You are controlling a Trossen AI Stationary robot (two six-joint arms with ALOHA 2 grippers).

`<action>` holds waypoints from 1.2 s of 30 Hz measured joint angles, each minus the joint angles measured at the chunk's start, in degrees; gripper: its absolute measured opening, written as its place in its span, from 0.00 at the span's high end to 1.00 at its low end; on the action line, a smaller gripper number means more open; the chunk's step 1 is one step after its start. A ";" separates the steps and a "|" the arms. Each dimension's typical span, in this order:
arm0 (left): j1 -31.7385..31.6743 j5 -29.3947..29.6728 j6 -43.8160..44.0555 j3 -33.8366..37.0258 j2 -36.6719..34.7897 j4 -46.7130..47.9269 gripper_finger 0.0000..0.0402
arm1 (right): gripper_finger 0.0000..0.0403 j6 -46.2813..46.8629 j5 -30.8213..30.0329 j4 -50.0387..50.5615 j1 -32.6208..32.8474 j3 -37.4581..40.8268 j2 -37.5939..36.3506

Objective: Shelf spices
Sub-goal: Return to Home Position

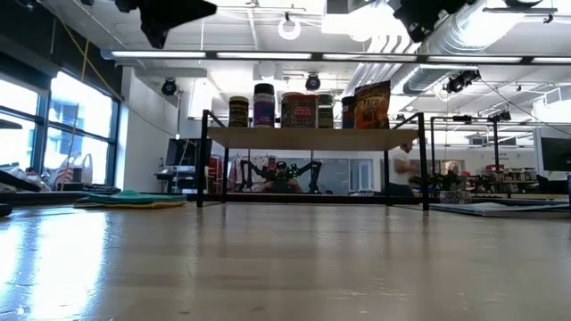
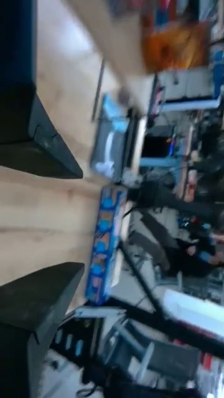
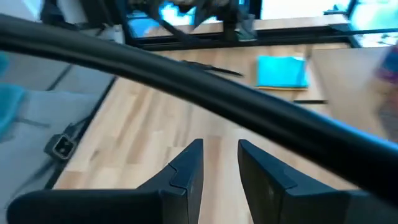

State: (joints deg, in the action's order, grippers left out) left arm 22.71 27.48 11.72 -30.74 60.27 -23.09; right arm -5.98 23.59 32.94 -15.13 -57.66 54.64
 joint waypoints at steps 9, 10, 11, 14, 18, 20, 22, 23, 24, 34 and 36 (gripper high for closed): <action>-7.98 -0.99 -1.89 -0.02 -25.67 25.71 0.57 | 0.77 11.18 -0.93 -19.06 7.80 19.81 -10.64; -8.47 -0.64 -2.08 -0.02 -28.35 28.32 0.58 | 0.77 11.81 -1.45 -20.55 8.44 21.20 -11.99; -8.88 -0.07 -2.38 -0.02 -30.94 30.76 0.59 | 0.77 12.51 -2.42 -21.86 9.02 22.51 -13.38; -9.68 1.55 -2.40 -0.02 -38.79 37.98 0.60 | 0.77 13.67 -5.34 -24.31 10.66 25.92 -17.35; -10.07 3.47 -1.94 -0.02 -47.60 44.32 0.61 | 0.77 13.92 -7.25 -27.30 12.19 29.52 -22.16; -10.07 3.68 -1.92 -0.02 -51.05 46.45 0.61 | 0.77 14.02 -7.26 -28.90 12.41 31.34 -24.18; -10.07 3.87 -1.53 -0.02 -54.14 48.64 0.61 | 0.77 14.61 -7.33 -30.51 12.60 33.23 -25.81; -10.07 4.07 -1.34 -0.02 -55.42 49.77 0.61 | 0.77 14.73 -7.31 -31.37 12.67 34.12 -26.48; -10.07 4.46 -1.31 -0.02 -56.63 50.80 0.61 | 0.77 14.71 -7.05 -32.28 12.70 35.05 -27.11; -10.05 9.23 1.65 2.31 -60.04 53.63 0.61 | 0.77 15.35 -6.39 -47.96 12.68 46.09 -29.61; -10.07 9.09 1.46 5.16 -59.96 49.49 0.61 | 0.77 16.00 -6.63 -51.44 12.68 48.57 -29.67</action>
State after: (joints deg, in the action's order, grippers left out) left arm 12.65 36.58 13.18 -25.58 0.32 26.39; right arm 10.02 16.97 -18.50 -2.46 -9.09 24.97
